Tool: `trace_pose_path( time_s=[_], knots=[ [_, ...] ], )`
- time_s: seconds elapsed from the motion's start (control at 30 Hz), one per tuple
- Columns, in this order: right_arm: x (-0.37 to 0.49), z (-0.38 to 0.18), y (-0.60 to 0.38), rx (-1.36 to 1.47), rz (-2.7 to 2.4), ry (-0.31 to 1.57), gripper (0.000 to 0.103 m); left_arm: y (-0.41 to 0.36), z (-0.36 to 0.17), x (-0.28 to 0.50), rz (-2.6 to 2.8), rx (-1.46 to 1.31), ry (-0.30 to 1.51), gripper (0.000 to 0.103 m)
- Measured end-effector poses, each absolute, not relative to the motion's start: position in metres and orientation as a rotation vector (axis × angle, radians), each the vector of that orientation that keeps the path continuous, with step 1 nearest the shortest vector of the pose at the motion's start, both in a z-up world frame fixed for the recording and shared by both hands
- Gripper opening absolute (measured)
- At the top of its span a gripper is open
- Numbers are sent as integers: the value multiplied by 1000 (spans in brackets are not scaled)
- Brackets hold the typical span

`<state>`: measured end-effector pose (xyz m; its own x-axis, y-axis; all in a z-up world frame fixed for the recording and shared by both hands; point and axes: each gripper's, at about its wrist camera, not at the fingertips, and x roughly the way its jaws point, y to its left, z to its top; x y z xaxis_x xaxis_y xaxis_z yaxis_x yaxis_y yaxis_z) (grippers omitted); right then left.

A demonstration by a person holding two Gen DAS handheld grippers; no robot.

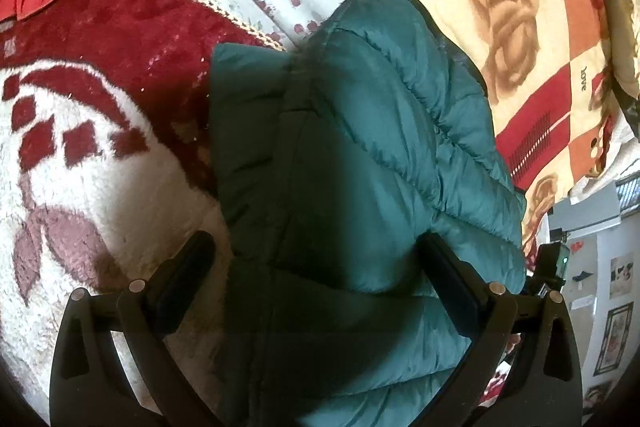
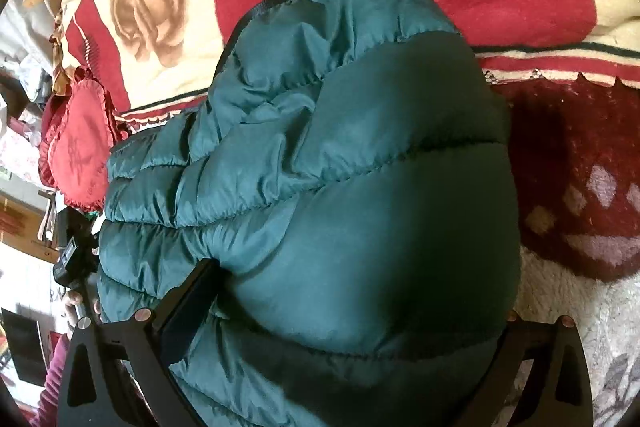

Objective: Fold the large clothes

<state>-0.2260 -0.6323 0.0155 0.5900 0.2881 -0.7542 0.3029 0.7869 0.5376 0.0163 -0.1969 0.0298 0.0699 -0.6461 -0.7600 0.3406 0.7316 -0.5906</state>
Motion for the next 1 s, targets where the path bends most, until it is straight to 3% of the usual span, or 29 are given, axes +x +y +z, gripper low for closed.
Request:
trace_pose_path(
  time_s=[0.03,0.07,0.13,0.3,0.5,0.63,1.0],
  knots=[
    [-226,16,-629,683,-9,955,103,-199,32,14,-773,-278,1292,102],
    [-224,17,-626,676,-12,953,103,-201,33,12,-790,-275,1283,93],
    [-226,21,-619,653,-20,945,95,-207,39,7,-789,-252,1260,86],
    [-235,42,-607,563,-49,923,59,-219,53,-3,-726,-174,1219,69],
    [-250,69,-593,533,-88,845,36,-218,77,-20,-735,-140,1154,43],
    [-263,92,-582,542,-84,790,32,-210,100,-34,-766,-148,1124,38],
    [-320,146,-536,534,-17,752,30,-188,163,-97,-887,-132,1089,36]
  ],
)
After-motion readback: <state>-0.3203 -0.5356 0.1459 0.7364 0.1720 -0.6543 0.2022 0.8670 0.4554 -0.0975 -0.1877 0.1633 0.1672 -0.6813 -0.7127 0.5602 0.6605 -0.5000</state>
